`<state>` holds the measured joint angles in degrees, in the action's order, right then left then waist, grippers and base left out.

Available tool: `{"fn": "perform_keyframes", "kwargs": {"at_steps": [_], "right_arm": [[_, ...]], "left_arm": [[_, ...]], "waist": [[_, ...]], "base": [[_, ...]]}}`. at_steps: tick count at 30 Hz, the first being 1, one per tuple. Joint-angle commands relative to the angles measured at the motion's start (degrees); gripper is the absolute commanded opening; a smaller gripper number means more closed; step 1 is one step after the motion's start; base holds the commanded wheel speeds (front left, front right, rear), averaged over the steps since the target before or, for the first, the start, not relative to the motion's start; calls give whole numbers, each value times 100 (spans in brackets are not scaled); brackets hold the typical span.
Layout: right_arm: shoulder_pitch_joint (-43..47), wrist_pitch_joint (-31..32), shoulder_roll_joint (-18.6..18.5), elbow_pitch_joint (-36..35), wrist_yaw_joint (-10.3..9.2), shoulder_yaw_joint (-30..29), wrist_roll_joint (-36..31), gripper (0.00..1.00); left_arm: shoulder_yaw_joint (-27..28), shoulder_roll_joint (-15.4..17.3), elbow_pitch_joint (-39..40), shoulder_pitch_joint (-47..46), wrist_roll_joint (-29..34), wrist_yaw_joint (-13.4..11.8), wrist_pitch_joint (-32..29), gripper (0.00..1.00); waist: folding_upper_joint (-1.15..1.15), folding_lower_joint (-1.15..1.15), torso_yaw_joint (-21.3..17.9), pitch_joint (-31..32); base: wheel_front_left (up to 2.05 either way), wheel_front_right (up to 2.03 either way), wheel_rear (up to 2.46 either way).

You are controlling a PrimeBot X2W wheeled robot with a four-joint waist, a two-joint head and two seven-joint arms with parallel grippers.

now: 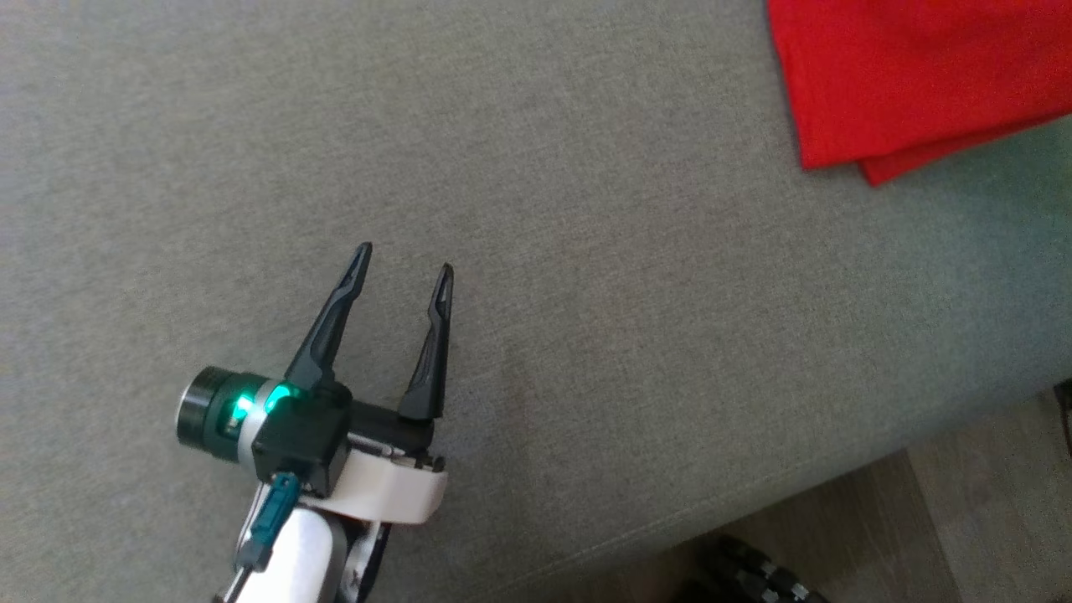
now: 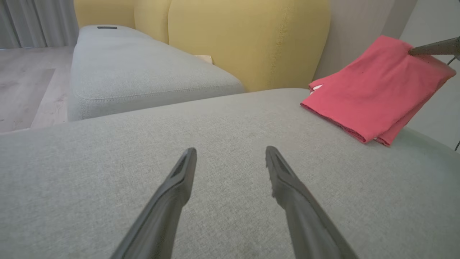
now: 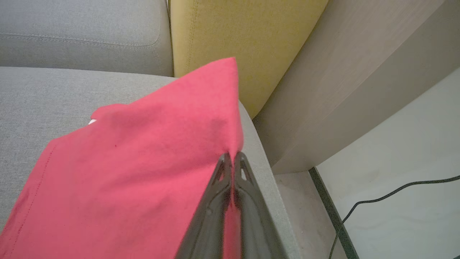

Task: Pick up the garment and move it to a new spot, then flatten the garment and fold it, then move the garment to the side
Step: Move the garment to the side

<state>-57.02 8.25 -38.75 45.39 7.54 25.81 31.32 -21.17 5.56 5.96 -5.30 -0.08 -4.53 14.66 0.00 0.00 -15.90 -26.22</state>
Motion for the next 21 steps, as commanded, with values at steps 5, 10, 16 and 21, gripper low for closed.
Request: {"fn": "perform_keyframes", "kwargs": {"at_steps": [5, 10, 16, 21], "right_arm": [[-26, -97, -156, -121, -5, -428, -350, 100], [298, -415, 243, -223, -5, -782, -902, 100], [1268, -749, 883, -869, -5, -1083, -734, 100], [2136, -966, 1242, -1415, -5, -1145, -578, 100]], "left_arm": [[146, 128, 111, -222, 69, -9, 34, 100], [164, 130, 55, -291, 11, -47, 34, 100], [305, -69, -187, -189, -364, -183, 34, 100], [395, -199, -425, -125, -744, -181, 34, 100]], "waist": [[0, 0, -97, -232], [0, 0, -9, -47], [0, 0, 449, 532], [0, 0, 928, 959]], "base": [[0, 0, 0], [0, 0, 0], [0, 0, 0], [0, 0, 0]]}}
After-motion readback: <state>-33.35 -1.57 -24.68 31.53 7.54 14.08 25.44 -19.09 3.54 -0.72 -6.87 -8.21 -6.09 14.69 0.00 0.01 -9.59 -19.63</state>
